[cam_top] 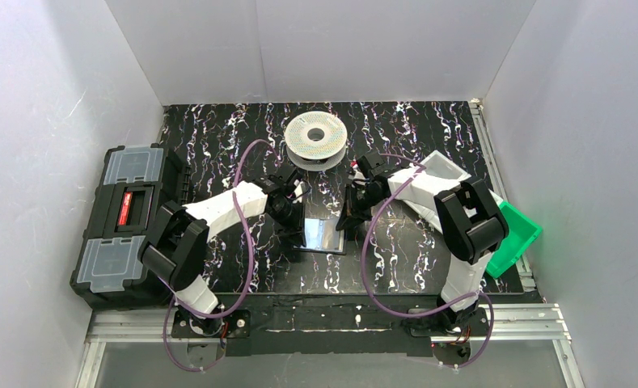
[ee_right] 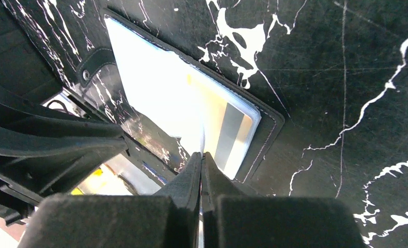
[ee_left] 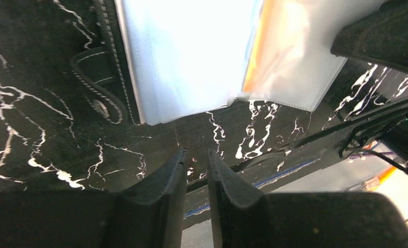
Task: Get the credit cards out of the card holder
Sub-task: Remove the credit card from the card holder.
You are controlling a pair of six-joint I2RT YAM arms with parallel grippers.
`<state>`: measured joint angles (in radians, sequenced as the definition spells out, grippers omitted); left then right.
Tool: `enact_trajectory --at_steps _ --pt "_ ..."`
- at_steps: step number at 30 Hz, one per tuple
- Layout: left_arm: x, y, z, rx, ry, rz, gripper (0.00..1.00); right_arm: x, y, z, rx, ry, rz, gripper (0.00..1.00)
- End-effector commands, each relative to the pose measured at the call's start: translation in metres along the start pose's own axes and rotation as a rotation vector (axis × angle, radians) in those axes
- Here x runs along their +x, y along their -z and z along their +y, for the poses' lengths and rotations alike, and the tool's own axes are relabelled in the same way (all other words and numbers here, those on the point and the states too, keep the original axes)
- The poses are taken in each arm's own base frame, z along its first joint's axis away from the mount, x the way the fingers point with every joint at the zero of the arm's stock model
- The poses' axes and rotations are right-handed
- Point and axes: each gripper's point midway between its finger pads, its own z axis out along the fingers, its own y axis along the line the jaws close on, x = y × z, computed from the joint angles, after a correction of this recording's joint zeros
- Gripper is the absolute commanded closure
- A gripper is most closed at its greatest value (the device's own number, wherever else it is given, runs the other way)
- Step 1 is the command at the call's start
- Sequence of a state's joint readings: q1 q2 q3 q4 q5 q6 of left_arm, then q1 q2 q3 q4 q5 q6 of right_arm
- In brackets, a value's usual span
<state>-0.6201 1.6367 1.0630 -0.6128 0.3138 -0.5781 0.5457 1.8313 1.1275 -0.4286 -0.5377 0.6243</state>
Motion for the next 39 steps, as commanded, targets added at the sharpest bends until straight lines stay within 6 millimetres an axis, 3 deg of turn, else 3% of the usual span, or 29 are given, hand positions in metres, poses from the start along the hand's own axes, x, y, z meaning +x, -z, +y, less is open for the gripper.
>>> enact_trajectory --at_steps 1,5,12,15,23,31,34,39 --pt "-0.004 0.014 0.007 -0.035 0.027 -0.037 0.82 0.003 0.009 0.014 -0.03 0.05 0.012 0.99" --pt "-0.007 0.018 0.006 -0.031 0.03 -0.05 0.83 -0.001 0.005 0.029 -0.057 0.042 0.016 0.96" --pt "-0.008 0.029 0.007 -0.034 0.018 -0.07 0.83 -0.007 -0.002 0.059 -0.136 0.02 0.013 0.64" --pt "-0.009 0.037 0.006 -0.027 0.009 -0.085 0.83 -0.008 -0.009 0.067 -0.155 0.012 0.026 0.56" --pt "-0.005 0.064 0.004 -0.015 -0.033 -0.129 0.83 -0.014 -0.034 0.087 -0.195 -0.018 0.065 0.47" --pt "0.0 0.068 -0.001 0.017 -0.043 -0.123 0.83 -0.022 -0.061 0.076 -0.172 -0.075 0.077 0.41" --pt "-0.003 0.068 -0.006 0.035 -0.045 -0.12 0.81 -0.019 -0.064 0.069 -0.157 -0.081 0.085 0.39" --pt "-0.008 0.069 -0.013 0.061 -0.043 -0.122 0.8 -0.018 -0.053 0.074 -0.163 -0.062 0.067 0.38"
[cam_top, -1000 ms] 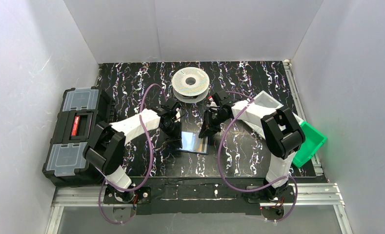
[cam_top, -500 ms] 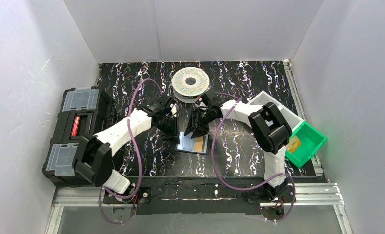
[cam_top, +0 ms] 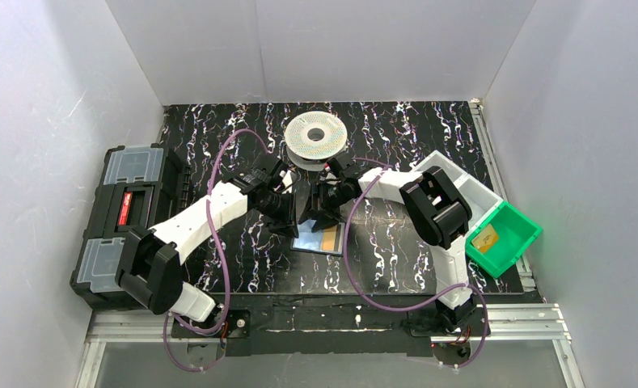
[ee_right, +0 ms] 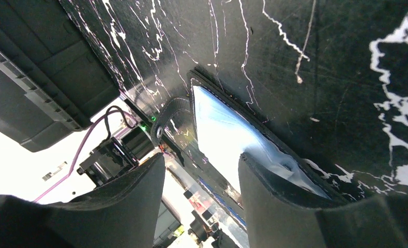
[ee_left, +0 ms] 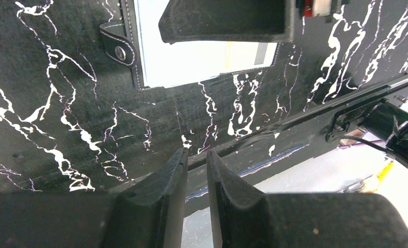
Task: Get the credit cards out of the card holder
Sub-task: Remove the credit card from the card holder.
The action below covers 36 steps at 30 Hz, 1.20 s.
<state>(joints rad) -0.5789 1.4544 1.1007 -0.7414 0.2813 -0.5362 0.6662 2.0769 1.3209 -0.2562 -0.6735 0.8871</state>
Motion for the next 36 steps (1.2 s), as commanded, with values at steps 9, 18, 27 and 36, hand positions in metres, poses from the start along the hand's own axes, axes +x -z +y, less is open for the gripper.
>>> enact_trajectory --at_steps 9,18,27,36 --pt "-0.013 0.009 -0.03 0.123 0.002 0.002 0.8 -0.012 0.065 0.038 -0.033 0.087 -0.151 0.37" --pt "-0.025 -0.015 -0.057 0.253 0.016 0.069 0.77 0.005 0.096 -0.016 0.097 -0.012 -0.232 0.4" --pt "-0.032 -0.063 -0.058 0.258 0.029 0.132 0.73 0.02 0.083 -0.059 0.178 -0.083 -0.223 0.7" --pt "-0.03 -0.087 -0.048 0.23 0.054 0.157 0.73 0.019 0.075 -0.069 0.213 -0.079 -0.215 0.81"
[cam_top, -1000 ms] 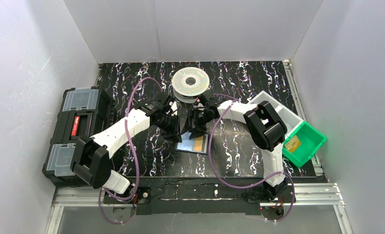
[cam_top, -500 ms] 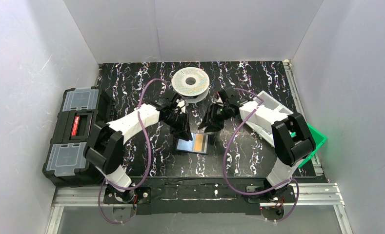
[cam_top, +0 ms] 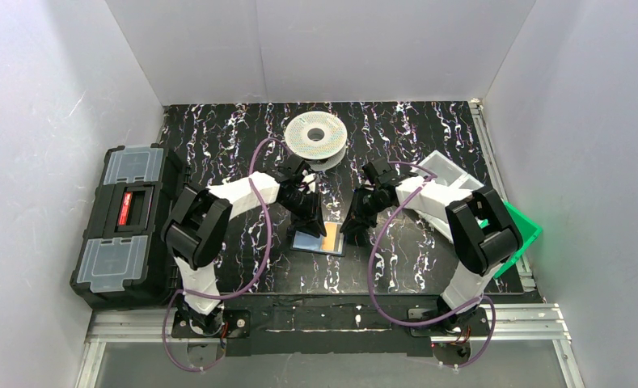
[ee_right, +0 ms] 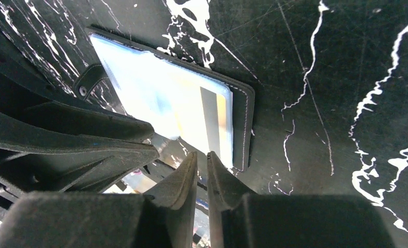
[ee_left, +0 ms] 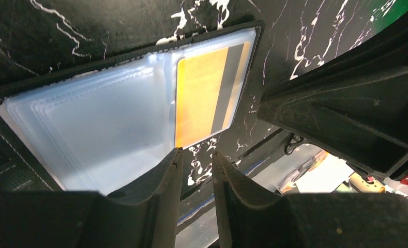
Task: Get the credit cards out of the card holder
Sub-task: Remove the credit card from the card holder.
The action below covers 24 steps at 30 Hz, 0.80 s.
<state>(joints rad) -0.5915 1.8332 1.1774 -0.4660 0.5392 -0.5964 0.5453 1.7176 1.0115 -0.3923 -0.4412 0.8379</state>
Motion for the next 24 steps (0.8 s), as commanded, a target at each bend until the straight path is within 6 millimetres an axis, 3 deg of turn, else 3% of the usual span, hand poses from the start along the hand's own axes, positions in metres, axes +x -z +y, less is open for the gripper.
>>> enact_trajectory --at_steps 1,14,24 --pt "-0.005 -0.004 -0.005 0.021 -0.008 -0.007 0.73 -0.002 -0.007 -0.004 0.03 0.018 -0.006 0.82" --pt "0.003 -0.023 0.016 -0.002 0.02 0.005 0.73 -0.002 -0.021 -0.015 0.112 0.03 0.011 0.87" --pt "0.006 -0.032 0.02 0.019 0.048 0.011 0.74 0.003 -0.034 -0.014 0.133 0.04 0.046 0.88"
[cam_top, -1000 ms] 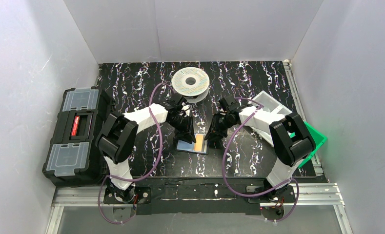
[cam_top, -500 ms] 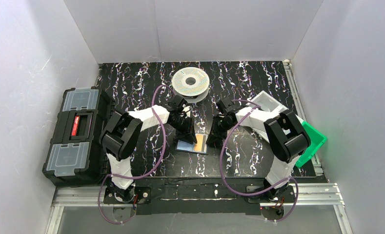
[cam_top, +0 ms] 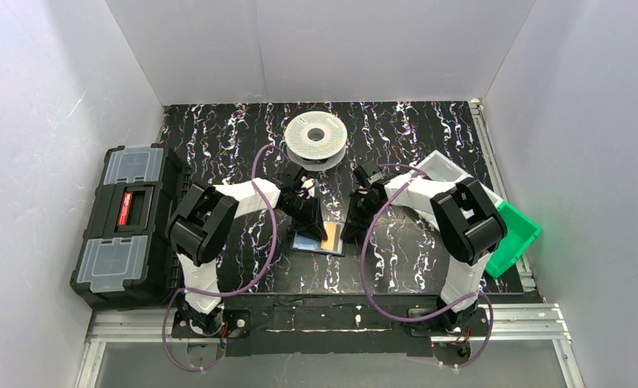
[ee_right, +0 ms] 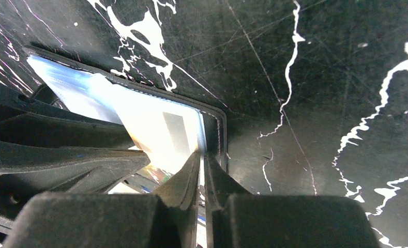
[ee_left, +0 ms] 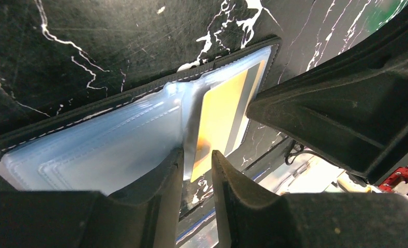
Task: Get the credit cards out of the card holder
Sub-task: Remove the credit card from the card holder.
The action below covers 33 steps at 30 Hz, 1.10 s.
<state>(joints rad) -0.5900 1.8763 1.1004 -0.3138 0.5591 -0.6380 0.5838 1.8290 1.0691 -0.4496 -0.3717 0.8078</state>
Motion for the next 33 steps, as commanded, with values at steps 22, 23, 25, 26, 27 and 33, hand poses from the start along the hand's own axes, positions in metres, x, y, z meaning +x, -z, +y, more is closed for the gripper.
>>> enact_trajectory --at_steps 22,23,25,26,27,33 --pt "0.008 0.017 -0.009 0.161 0.096 -0.021 0.84 0.005 -0.025 0.002 0.032 0.007 0.06 0.89" --pt "0.008 0.018 -0.009 0.174 0.102 -0.024 0.84 0.005 -0.025 0.002 0.034 0.005 0.063 0.89" --pt "0.008 0.019 -0.008 0.203 0.119 -0.028 0.85 0.005 -0.025 0.003 0.033 0.005 0.066 0.89" --pt "0.007 0.019 -0.008 0.219 0.128 -0.028 0.85 0.004 -0.025 0.003 0.033 0.005 0.066 0.89" --pt "0.006 0.02 -0.009 0.241 0.134 -0.033 0.85 0.004 -0.025 0.004 0.032 0.006 0.065 0.89" --pt "0.002 0.026 -0.013 0.33 0.159 -0.049 0.85 0.004 -0.025 0.004 0.035 0.002 0.07 0.89"
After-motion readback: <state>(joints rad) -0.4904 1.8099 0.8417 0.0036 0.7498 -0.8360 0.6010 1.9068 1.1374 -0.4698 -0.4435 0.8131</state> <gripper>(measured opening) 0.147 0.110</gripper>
